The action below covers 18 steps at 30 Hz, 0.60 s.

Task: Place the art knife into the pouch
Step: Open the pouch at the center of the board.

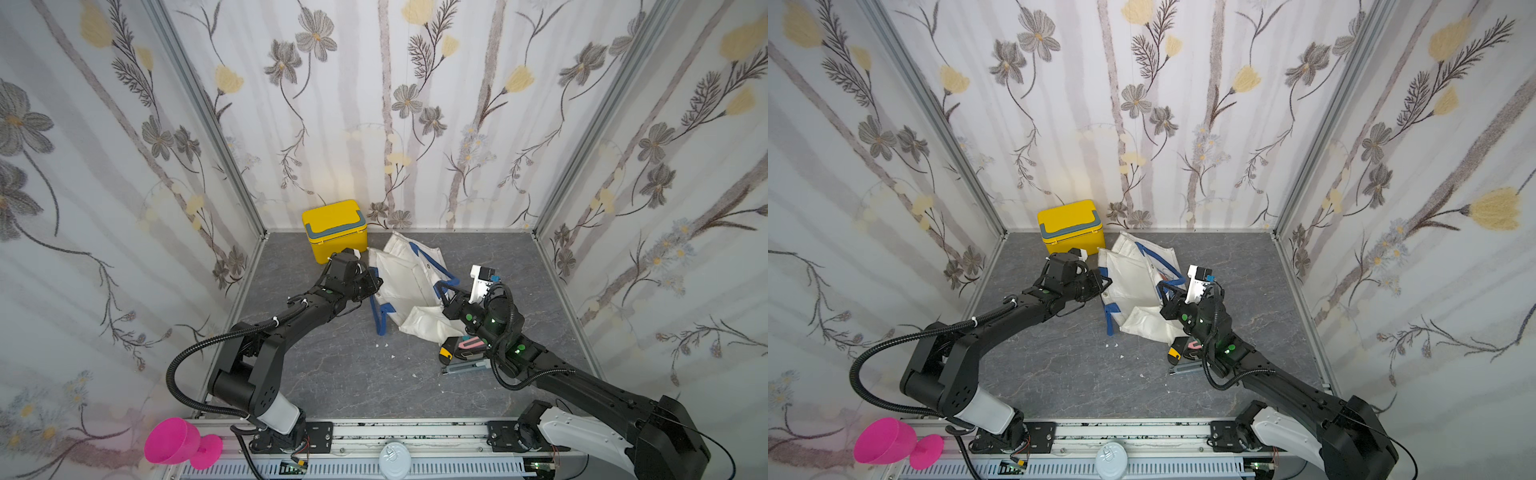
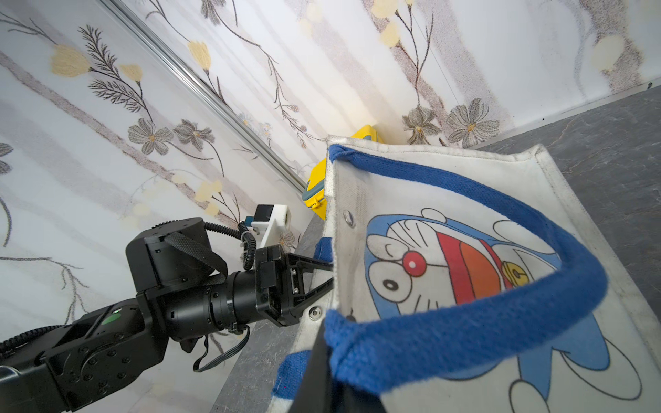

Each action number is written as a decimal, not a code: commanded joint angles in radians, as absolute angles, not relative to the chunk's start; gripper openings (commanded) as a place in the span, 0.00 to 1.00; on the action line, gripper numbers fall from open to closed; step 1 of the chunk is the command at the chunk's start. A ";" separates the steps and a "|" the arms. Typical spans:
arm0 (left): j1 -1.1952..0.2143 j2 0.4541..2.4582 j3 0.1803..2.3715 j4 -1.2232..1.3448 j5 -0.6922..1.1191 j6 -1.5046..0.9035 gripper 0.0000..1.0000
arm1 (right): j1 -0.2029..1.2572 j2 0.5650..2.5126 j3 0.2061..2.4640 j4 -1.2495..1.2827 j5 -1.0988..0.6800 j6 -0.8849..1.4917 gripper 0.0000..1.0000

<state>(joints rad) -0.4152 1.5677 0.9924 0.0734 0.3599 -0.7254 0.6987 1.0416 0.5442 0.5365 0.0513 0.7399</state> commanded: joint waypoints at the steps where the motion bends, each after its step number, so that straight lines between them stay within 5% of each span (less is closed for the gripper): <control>1: -0.414 1.554 1.047 -0.005 0.326 -0.671 0.00 | 0.698 1.038 0.554 0.531 0.063 0.734 0.06; 7: -0.414 1.540 1.130 -0.069 0.313 -0.641 0.00 | 0.689 1.035 0.564 0.502 0.080 0.733 0.21; 15: -0.413 1.554 1.238 -0.206 0.260 -0.578 0.00 | 0.684 1.028 0.583 0.440 0.114 0.715 0.80; 18: -0.413 1.540 1.269 -0.263 0.211 -0.543 0.00 | 0.682 1.028 0.599 0.389 0.139 0.699 0.90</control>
